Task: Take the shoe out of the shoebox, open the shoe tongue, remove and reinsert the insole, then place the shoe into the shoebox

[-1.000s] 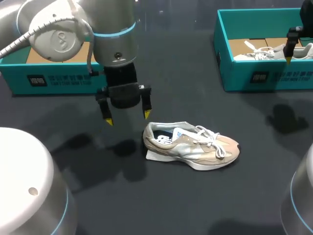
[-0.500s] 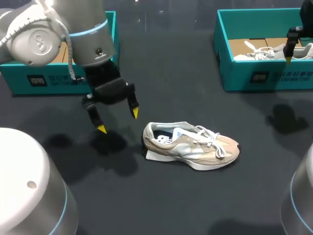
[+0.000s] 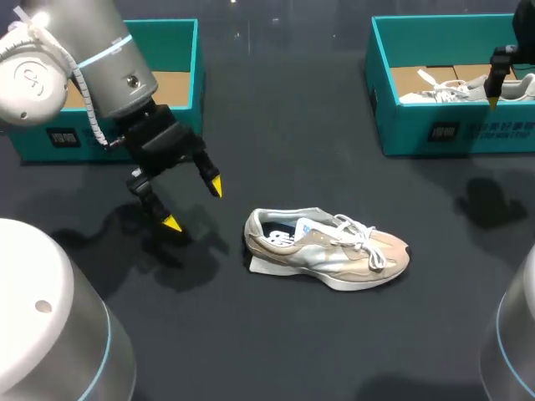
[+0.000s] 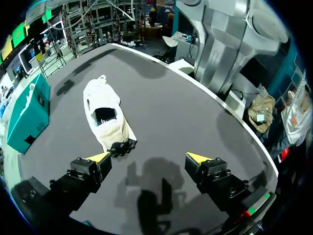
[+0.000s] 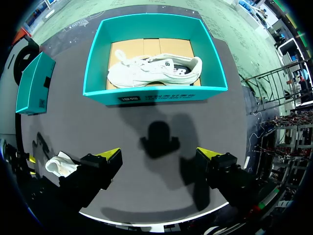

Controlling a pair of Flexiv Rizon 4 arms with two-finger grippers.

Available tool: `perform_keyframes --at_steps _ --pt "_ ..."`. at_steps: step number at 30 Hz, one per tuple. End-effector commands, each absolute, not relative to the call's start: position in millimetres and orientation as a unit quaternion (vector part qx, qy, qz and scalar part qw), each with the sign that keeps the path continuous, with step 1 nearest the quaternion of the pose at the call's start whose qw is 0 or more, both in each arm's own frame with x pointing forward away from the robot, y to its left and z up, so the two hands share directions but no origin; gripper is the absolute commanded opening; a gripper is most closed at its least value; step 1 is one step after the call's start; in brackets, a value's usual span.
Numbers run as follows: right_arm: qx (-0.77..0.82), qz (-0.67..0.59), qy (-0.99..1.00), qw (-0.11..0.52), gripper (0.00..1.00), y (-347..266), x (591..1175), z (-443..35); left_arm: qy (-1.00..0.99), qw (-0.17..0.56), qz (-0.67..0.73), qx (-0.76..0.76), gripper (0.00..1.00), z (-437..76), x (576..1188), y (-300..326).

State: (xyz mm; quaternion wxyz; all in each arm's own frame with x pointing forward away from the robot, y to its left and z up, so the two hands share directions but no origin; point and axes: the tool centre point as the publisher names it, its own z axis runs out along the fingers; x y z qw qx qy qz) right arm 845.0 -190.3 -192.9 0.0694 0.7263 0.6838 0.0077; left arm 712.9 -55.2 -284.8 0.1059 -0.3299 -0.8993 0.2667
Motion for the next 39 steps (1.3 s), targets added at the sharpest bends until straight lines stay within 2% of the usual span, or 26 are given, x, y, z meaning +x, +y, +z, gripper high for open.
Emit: perform_keyframes --at_steps 1,11,22,24,30,39 --pt "0.726 0.008 0.684 0.070 1.00 -190.2 844.6 -193.1 -0.897 0.115 0.309 -0.294 1.00 -287.1 713.5 -49.6" --pt "0.726 0.008 0.684 0.070 1.00 -190.2 844.6 -193.1 -0.895 0.093 0.400 -0.173 1.00 -301.7 704.7 -25.7" --pt "0.726 0.008 0.684 0.070 1.00 -190.2 844.6 -193.1 -0.895 0.093 0.400 -0.173 1.00 -301.7 704.7 -25.7" --pt "0.726 0.008 0.684 0.070 1.00 -190.2 844.6 -193.1 -0.889 0.110 0.423 -0.140 1.00 -314.4 709.6 -29.0" --pt "0.726 0.008 0.684 0.070 1.00 -190.2 844.6 -193.1 -0.868 0.099 0.482 -0.066 1.00 -348.2 721.0 -30.1" --pt "0.726 0.008 0.684 0.070 1.00 -190.2 844.6 -193.1 -0.838 0.095 0.537 -0.031 1.00 -354.3 721.4 -25.4"
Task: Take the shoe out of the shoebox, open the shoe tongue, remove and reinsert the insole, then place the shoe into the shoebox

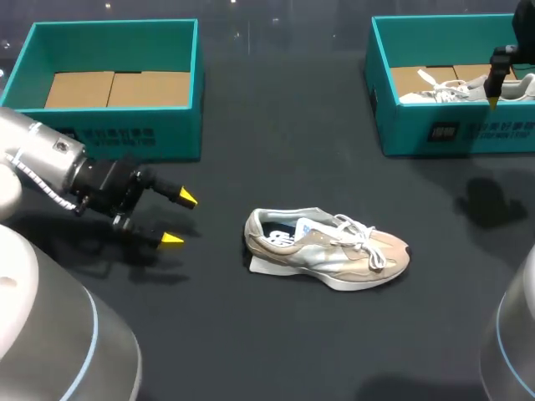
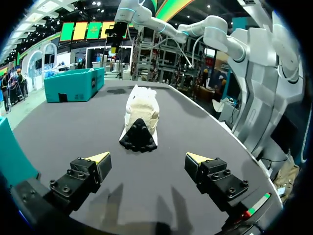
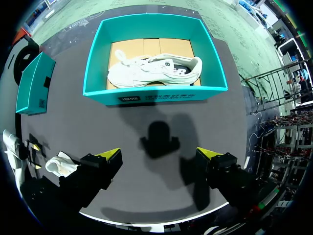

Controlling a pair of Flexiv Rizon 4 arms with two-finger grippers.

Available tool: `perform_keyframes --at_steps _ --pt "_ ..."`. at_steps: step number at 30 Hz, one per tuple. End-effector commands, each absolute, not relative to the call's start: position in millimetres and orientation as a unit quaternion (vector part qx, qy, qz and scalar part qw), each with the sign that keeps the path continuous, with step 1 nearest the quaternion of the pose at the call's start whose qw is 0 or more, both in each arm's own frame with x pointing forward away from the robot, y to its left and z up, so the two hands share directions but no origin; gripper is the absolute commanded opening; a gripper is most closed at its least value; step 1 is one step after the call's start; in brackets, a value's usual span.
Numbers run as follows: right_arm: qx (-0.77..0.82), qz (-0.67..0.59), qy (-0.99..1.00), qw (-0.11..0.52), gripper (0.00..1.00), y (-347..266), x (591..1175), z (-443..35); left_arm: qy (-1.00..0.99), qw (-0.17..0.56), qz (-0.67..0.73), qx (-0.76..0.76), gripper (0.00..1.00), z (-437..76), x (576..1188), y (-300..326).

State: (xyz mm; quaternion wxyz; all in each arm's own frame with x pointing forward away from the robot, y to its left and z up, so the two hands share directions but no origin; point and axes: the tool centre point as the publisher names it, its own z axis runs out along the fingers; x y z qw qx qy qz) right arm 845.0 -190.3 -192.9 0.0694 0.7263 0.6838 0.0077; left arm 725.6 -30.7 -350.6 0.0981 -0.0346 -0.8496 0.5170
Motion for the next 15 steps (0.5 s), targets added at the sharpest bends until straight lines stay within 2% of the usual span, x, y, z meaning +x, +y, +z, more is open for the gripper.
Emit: perform_keyframes --at_steps 1,15 --pt "0.726 0.008 0.684 0.070 1.00 -190.2 844.6 -193.1 -0.838 0.095 0.537 -0.031 1.00 -354.3 721.4 -25.4" --pt "0.726 0.008 0.684 0.070 1.00 -190.2 844.6 -193.1 -0.819 0.085 0.567 -0.029 1.00 -369.8 732.6 -36.3"
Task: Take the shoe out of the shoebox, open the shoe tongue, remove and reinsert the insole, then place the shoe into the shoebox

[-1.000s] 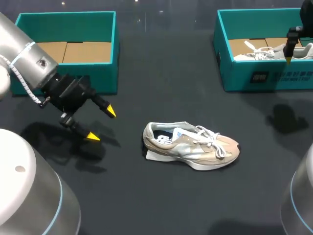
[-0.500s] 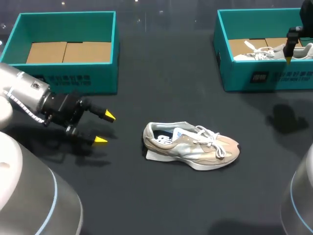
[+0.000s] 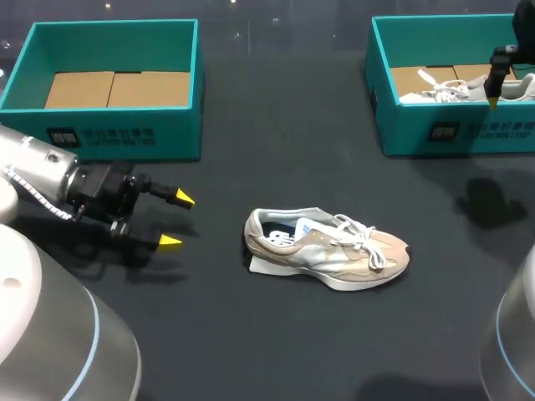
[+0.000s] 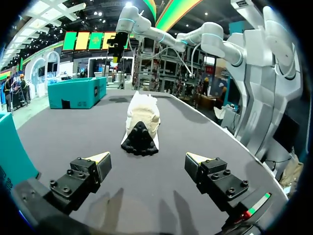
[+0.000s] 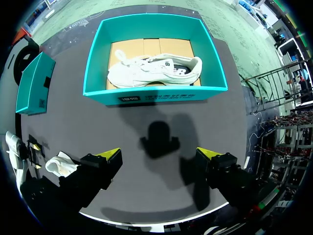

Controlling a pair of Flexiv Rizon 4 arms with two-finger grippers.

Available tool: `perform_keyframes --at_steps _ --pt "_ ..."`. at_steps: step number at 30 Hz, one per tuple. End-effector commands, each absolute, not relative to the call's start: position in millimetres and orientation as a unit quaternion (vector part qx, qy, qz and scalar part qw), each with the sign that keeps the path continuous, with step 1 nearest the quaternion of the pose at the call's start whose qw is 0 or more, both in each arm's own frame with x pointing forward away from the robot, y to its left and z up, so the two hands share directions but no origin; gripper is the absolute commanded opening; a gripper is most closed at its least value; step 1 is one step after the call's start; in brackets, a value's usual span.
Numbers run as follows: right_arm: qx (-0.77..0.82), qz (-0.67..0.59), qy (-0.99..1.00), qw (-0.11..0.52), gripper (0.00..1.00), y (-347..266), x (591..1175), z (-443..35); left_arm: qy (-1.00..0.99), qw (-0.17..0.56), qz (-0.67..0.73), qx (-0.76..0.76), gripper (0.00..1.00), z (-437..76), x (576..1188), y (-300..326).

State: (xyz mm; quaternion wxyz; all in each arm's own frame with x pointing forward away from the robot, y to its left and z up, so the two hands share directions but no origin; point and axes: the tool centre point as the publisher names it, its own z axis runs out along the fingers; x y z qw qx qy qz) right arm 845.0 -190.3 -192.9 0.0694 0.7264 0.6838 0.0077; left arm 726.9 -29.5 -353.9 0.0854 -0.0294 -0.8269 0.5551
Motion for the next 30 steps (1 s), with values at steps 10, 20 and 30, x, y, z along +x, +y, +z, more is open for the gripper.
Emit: perform_keyframes --at_steps 10,20,30 --pt "0.726 0.008 0.684 0.070 1.00 -190.2 844.6 -193.1 -0.799 0.038 0.600 -0.009 1.00 -374.5 734.6 -41.8" --pt "0.726 0.008 0.684 0.070 1.00 -190.2 844.6 -193.1 -0.788 0.025 0.615 -0.009 1.00 -386.2 743.0 -41.6" --pt "0.726 0.008 0.684 0.070 1.00 -190.2 844.6 -193.1 -0.785 0.028 0.618 -0.013 1.00 -393.2 738.7 -43.3"
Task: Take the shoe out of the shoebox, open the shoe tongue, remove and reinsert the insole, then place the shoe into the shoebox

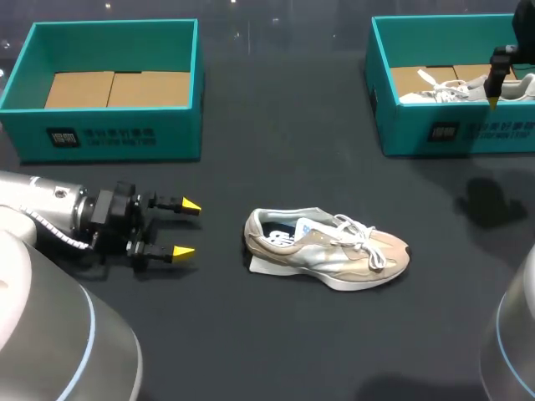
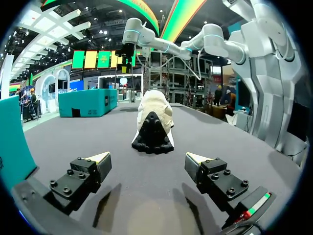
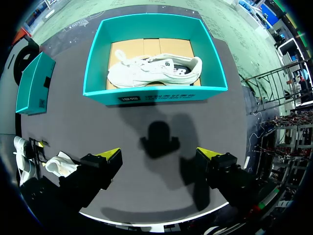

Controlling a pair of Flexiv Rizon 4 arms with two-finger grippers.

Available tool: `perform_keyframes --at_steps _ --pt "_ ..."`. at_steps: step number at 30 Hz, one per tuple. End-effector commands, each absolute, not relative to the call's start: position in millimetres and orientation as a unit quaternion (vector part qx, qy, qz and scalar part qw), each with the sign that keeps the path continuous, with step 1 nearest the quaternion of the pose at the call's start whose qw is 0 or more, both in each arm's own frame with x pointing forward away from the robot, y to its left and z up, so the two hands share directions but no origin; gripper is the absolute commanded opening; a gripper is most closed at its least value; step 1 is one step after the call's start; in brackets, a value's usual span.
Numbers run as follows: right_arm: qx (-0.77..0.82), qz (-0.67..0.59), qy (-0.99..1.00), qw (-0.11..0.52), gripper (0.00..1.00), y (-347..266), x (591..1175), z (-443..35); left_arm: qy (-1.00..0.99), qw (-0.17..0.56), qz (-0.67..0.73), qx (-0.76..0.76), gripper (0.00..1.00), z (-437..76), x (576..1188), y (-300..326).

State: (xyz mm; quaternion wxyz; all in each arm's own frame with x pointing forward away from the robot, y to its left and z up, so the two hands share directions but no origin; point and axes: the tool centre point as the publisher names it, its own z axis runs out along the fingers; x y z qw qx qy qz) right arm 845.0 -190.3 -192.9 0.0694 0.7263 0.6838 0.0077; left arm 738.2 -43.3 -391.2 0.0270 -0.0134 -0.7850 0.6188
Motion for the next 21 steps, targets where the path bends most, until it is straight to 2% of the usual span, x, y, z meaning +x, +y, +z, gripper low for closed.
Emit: perform_keyframes --at_steps 1,21 --pt "0.726 0.008 0.684 0.070 1.00 -190.2 844.6 -193.1 -0.786 0.028 0.618 -0.012 1.00 -394.4 738.7 -43.4" --pt "0.726 0.008 0.684 0.070 1.00 -190.2 844.6 -193.1 -0.788 0.031 0.615 -0.019 1.00 -398.9 731.5 -79.5"
